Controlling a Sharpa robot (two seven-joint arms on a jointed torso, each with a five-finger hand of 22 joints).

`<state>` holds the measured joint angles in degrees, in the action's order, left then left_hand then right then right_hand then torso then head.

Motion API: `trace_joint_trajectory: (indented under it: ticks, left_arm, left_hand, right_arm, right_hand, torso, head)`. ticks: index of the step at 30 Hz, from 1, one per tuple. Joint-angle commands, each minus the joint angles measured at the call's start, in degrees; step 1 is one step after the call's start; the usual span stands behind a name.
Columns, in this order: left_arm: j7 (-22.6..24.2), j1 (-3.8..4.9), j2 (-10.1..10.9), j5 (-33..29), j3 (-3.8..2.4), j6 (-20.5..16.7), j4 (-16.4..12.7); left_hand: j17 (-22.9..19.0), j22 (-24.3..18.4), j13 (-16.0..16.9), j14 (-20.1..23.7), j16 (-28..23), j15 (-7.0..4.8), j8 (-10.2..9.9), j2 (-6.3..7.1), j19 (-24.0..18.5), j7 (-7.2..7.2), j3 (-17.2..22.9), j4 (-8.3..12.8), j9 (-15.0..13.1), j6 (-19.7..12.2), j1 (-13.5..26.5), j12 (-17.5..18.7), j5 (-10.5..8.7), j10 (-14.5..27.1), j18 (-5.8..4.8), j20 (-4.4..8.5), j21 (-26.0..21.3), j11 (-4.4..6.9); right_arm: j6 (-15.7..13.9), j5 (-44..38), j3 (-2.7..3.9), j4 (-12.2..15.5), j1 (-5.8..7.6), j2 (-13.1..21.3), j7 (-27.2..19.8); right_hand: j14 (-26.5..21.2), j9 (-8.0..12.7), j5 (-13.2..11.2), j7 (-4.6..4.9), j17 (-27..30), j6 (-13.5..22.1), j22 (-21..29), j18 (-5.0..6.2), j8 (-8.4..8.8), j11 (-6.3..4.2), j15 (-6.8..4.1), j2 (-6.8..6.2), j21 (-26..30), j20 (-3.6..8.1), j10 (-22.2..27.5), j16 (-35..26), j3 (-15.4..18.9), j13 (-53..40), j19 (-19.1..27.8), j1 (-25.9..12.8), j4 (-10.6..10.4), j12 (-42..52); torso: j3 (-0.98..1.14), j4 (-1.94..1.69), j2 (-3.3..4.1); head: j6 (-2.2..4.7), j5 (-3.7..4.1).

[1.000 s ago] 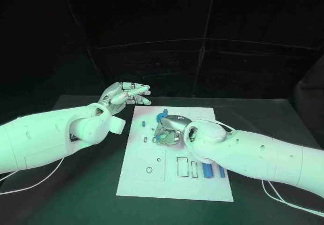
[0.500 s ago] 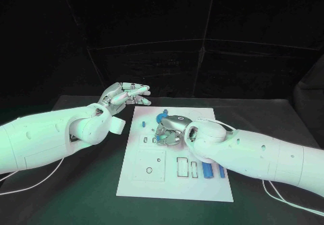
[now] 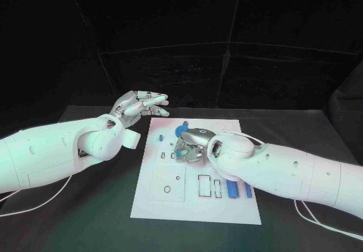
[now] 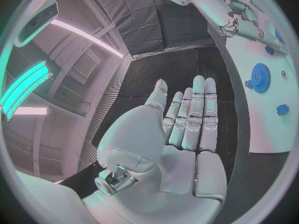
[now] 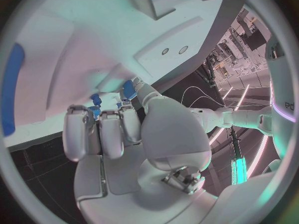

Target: Assemble the parts on the task board

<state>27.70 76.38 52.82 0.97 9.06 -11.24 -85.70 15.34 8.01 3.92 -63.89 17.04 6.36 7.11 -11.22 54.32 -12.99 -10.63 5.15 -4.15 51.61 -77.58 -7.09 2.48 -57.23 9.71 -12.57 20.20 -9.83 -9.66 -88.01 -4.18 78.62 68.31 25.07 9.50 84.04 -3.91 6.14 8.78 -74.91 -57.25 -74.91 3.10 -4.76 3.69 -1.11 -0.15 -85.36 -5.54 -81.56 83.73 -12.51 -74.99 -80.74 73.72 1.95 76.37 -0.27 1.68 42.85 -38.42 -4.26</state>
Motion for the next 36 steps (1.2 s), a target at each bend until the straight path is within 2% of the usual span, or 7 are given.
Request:
trace_joint_trajectory:
  ticks: [1,15,21,25,31,34,36]
  left_arm:
    - [-0.5,0.11,0.0,-0.1,-0.05,0.7,-0.1]
    - [-0.6,0.11,0.0,-0.1,-0.05,0.8,0.0]
    - [-0.7,0.11,-0.1,-0.1,-0.05,0.8,0.0]
    - [-0.8,0.11,-0.1,-0.1,-0.05,0.8,0.1]
    - [-2.3,0.1,0.0,1.9,-0.05,1.3,0.3]
    - [-3.4,0.1,0.1,3.0,-0.05,1.4,0.4]
    - [-4.3,0.1,0.3,4.1,-0.05,1.5,0.5]
  left_hand:
    - [0.1,-0.1,0.0,0.3,-0.2,0.04,-0.2,-0.16,-0.2,-0.53,0.0,0.3,0.1,0.2,-0.4,0.2,0.27,-0.2,0.71,0.0,-0.2,-0.14]
    - [0.1,-0.1,0.0,0.3,-0.3,0.04,-0.2,-0.17,-0.2,-0.53,0.0,0.3,0.1,0.2,-0.4,0.2,0.27,-0.3,0.71,0.0,-0.2,-0.15]
    - [0.1,-0.1,0.0,0.3,-0.3,0.04,-0.2,-0.17,-0.2,-0.53,0.0,0.3,0.1,0.2,-0.4,0.2,0.27,-0.3,0.71,0.0,-0.2,-0.15]
    - [0.2,-0.1,0.0,0.2,-0.3,-0.01,-0.1,-0.25,-0.2,-0.36,0.0,0.3,0.0,0.5,-0.3,0.1,0.28,-0.5,0.72,0.02,-0.2,-0.03]
    - [1.1,0.4,0.7,-4.1,0.6,-2.03,1.1,-0.84,3.0,1.61,-0.6,0.0,-0.4,4.3,0.6,-1.9,0.3,-7.5,0.97,1.64,1.3,2.26]
    - [2.0,0.8,0.4,-6.8,1.2,-2.79,0.8,-0.87,5.0,2.0,-1.1,0.0,-0.3,5.0,0.8,-1.3,0.34,-9.0,0.87,2.5,2.2,2.69]
    - [4.0,1.7,0.7,-12.2,4.1,-4.18,0.8,-0.8,8.5,2.8,-1.5,0.2,-0.3,5.9,0.9,-2.0,0.34,-11.8,1.0,3.72,4.3,3.85]
  right_arm:
    - [1.7,-0.8,-0.23,-0.2,-0.17,0.0,1.1]
    - [-1.1,-0.8,-0.24,-0.2,-0.17,0.0,1.3]
    - [-5.0,-0.2,-0.25,-0.1,-0.17,0.1,0.7]
    - [-10.0,1.2,-0.25,0.5,-0.18,0.5,-2.2]
    - [-14.6,5.9,-0.22,3.7,-0.16,3.3,-11.6]
    - [-12.6,10.9,-0.16,7.0,0.41,6.7,-16.9]
    - [-10.4,14.9,-0.14,8.9,1.4,9.0,-18.7]
  right_hand:
    - [3.0,0.1,-0.1,0.21,-0.4,1.0,-1.0,-0.07,0.55,0.16,0.65,-0.47,0.3,-0.27,0.7,-0.2,0.4,-1.1,0.3,-0.4,-0.2,-0.4]
    - [3.0,0.0,-1.7,0.47,-0.1,2.7,-0.5,0.05,0.95,0.49,1.0,-1.35,0.6,-0.7,1.3,-0.4,2.3,-0.2,0.6,-2.2,-1.4,-1.3]
    - [2.9,0.2,-3.2,1.27,0.2,6.9,0.2,0.18,1.21,1.22,1.55,-2.61,0.9,-1.16,3.0,-0.6,6.1,2.2,1.0,-3.9,-3.2,-3.7]
    - [2.9,0.1,-2.9,1.52,0.2,8.0,0.2,0.19,1.02,1.47,1.79,-2.71,0.9,-1.41,3.1,-0.7,7.5,2.4,1.0,-3.9,-3.9,-3.8]
    - [3.0,-0.1,-0.3,1.47,-0.4,7.8,-0.3,0.1,0.55,1.42,1.81,-2.05,0.8,-1.51,2.3,-0.4,8.6,1.4,0.6,-2.0,-3.7,-2.5]
    - [2.9,-0.2,0.7,1.24,0.1,7.0,0.3,0.23,-0.02,1.2,1.66,-1.25,1.0,-1.43,2.2,-0.7,8.8,1.2,1.1,-0.3,-3.1,-2.2]
    - [2.6,-0.3,1.2,1.17,1.3,6.8,1.8,0.56,-0.15,1.14,1.59,-1.03,1.6,-1.36,2.5,-1.3,8.8,1.5,2.1,0.6,-2.6,-2.6]
  torso:
    - [-0.03,-0.04,0.0]
    - [-0.01,0.01,-0.01]
    - [0.03,-0.02,0.01]
    - [0.02,-0.02,-0.03]
    - [0.03,0.03,-0.11]
    - [-0.05,-0.01,-0.13]
    - [-0.07,0.05,-0.12]
  head:
    - [-0.05,0.03]
    - [-0.07,0.09]
    - [-0.09,0.1]
    - [-0.05,0.08]
    - [0.06,-0.18]
    - [-0.03,-0.17]
    - [-0.09,-0.31]
